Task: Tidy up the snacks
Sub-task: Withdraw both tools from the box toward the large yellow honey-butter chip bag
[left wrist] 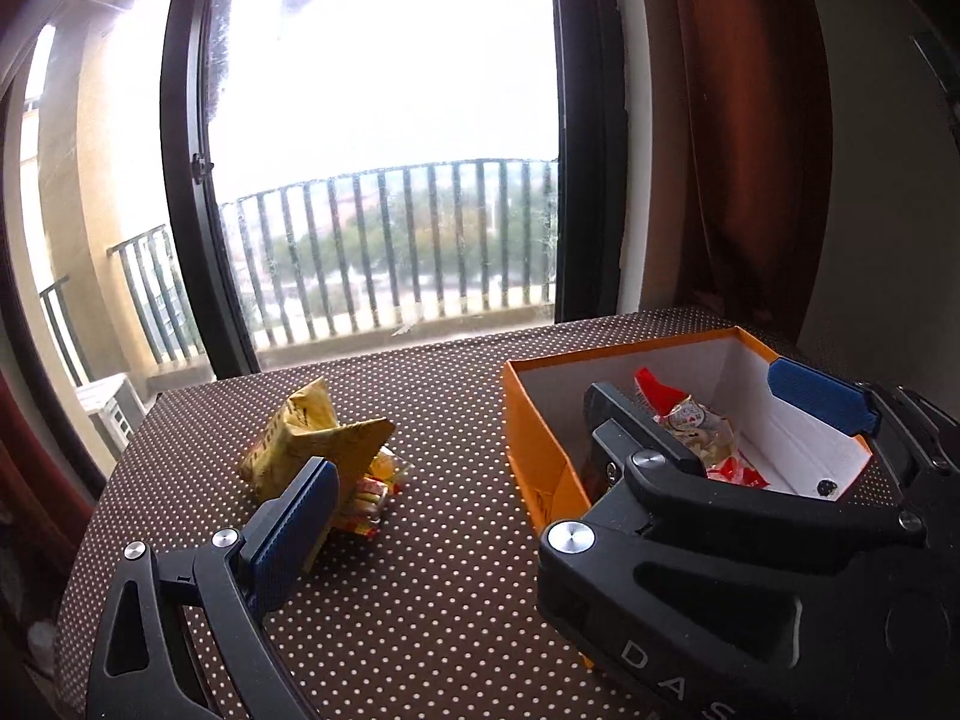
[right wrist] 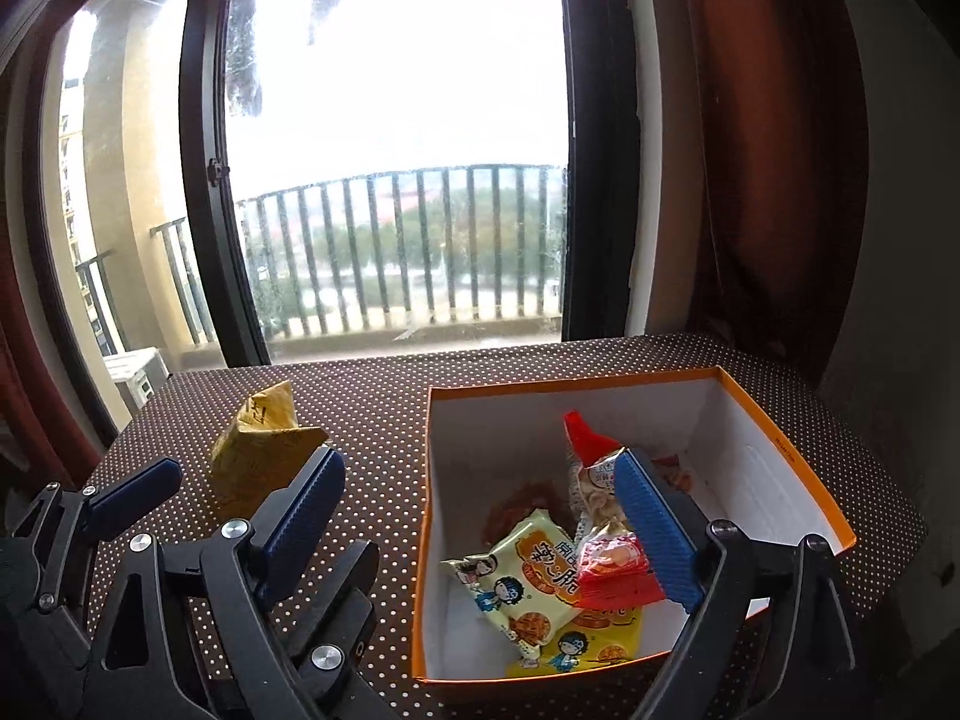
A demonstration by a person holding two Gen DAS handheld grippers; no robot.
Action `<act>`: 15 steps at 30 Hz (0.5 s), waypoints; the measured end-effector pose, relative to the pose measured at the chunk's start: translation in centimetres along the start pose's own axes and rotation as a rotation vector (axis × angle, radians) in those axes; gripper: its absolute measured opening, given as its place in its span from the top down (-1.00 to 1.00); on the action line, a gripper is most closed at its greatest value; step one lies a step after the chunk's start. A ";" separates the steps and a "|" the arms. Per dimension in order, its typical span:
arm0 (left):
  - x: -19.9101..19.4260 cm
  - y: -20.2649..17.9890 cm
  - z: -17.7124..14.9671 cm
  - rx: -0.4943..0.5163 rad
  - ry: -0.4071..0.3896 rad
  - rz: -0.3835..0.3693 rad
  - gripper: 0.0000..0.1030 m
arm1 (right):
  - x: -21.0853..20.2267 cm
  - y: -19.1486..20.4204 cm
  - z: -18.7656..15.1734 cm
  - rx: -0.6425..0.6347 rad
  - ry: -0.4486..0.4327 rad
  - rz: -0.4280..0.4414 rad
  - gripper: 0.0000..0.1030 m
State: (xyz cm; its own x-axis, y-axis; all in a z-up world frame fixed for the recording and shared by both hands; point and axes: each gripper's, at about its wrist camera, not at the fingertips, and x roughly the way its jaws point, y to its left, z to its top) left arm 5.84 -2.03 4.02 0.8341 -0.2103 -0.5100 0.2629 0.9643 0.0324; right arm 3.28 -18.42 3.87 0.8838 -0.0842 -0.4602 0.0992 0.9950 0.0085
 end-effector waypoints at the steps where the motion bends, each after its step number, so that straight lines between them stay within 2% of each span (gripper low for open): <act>1: 0.0 0.4 -0.1 -0.004 0.000 0.006 -0.92 | 0.1 0.4 -0.1 -0.004 -0.001 0.006 -0.82; 15: 2.3 6.1 -1.5 -0.023 0.012 0.103 -0.92 | 3.5 5.9 -0.8 -0.032 0.032 0.094 -0.83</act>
State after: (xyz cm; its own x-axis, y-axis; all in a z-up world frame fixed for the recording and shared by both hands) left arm 8.64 3.58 1.77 0.8503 -0.1085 -0.5150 0.1654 0.9840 0.0657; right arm 6.57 -12.76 1.65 0.8736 0.0113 -0.4865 0.0010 0.9997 0.0250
